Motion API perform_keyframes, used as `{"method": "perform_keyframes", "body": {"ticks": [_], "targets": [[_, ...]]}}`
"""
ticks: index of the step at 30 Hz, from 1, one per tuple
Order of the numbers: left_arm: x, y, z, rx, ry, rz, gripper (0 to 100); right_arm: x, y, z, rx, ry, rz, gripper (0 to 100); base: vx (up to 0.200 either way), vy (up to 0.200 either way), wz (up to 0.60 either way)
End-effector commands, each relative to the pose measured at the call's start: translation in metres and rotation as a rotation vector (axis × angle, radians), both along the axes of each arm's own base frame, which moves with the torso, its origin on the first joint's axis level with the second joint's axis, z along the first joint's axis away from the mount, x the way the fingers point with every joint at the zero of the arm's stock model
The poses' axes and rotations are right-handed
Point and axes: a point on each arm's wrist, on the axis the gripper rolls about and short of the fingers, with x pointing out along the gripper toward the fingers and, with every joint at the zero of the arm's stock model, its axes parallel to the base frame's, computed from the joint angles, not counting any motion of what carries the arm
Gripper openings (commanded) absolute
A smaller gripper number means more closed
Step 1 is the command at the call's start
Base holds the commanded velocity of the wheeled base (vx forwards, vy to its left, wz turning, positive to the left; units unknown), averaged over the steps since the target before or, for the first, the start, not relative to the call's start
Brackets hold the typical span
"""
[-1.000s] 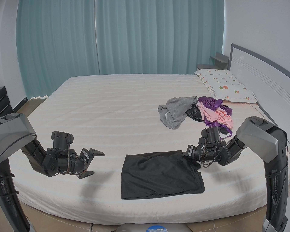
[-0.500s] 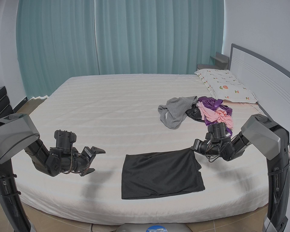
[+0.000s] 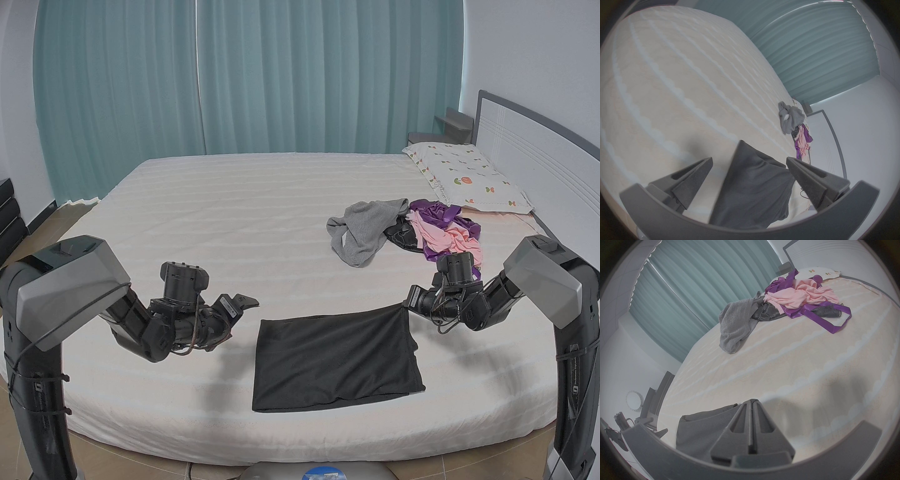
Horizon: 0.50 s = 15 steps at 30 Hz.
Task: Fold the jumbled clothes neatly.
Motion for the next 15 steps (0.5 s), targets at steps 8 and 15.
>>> {"method": "perform_keyframes", "body": {"ticks": [8, 15], "targets": [[0.032, -0.043, -0.030, 0.087, 0.007, -0.040, 100, -0.001, -0.001, -0.005, 0.000, 0.012, 0.000, 0, 0.000, 0.000, 0.00], [0.048, -0.055, -0.040, 0.117, 0.017, -0.034, 100, -0.001, 0.003, -0.002, 0.004, 0.006, 0.003, 0, 0.000, 0.000, 0.00]]}}
